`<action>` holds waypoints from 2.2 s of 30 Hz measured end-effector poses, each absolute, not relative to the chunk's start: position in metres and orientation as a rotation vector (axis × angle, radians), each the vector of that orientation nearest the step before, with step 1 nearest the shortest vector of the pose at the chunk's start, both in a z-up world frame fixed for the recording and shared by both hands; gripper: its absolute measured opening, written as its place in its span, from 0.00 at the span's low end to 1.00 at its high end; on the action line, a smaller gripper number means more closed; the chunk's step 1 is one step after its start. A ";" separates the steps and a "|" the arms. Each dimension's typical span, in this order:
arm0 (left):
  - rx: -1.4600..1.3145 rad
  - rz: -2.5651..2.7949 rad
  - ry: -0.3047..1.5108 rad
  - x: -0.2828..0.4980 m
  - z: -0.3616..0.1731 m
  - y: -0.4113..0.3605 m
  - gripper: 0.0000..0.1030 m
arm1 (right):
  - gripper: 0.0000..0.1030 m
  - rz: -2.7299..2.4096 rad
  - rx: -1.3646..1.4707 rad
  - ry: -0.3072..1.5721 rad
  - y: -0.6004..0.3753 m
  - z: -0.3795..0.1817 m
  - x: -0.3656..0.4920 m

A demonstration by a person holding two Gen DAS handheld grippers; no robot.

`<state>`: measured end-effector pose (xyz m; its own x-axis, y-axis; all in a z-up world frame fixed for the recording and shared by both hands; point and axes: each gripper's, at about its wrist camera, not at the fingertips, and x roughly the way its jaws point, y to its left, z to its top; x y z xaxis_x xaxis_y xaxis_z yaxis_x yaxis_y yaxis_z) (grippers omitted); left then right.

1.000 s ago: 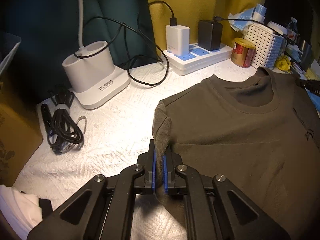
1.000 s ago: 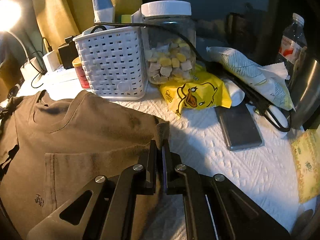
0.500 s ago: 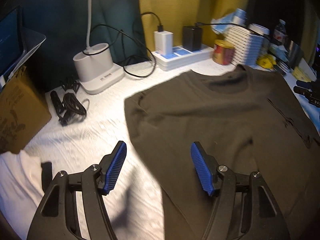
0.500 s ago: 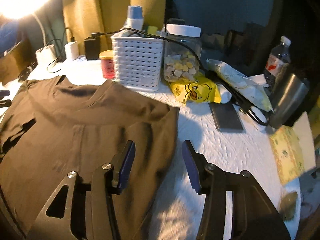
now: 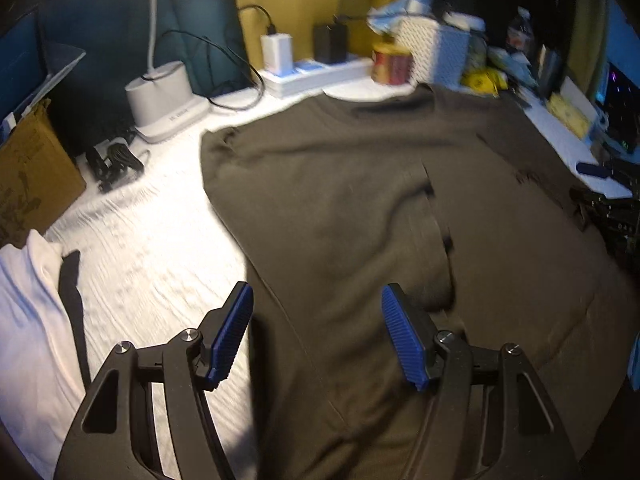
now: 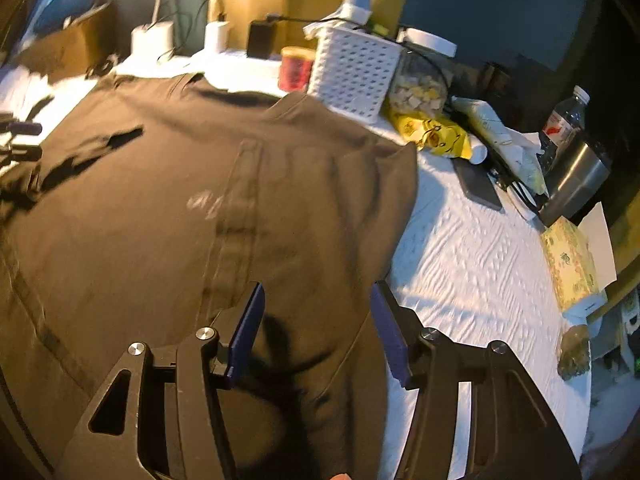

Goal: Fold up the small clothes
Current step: 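Fold the side edge inward with the left tool and flatten it, then close both tools on the sweatshirt hem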

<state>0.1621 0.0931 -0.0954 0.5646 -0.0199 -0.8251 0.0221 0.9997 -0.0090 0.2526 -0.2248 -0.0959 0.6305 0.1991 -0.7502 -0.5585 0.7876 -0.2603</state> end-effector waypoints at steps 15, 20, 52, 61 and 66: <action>0.035 -0.068 0.963 0.129 -0.094 0.065 0.65 | 0.56 0.436 -0.526 0.755 -0.230 -0.098 0.213; 0.003 -0.072 0.913 0.115 -0.084 0.061 0.65 | 0.56 0.410 -0.486 0.721 -0.240 -0.084 0.200; -0.080 0.129 0.791 0.023 -0.084 0.098 0.65 | 0.56 0.391 -0.234 0.823 -0.314 -0.109 0.136; -0.119 0.162 0.844 0.013 -0.100 0.117 0.65 | 0.10 0.367 -0.312 0.775 -0.295 -0.107 0.129; -0.125 0.119 0.839 0.012 -0.102 0.116 0.37 | 0.10 0.395 -0.312 0.722 -0.290 -0.092 0.122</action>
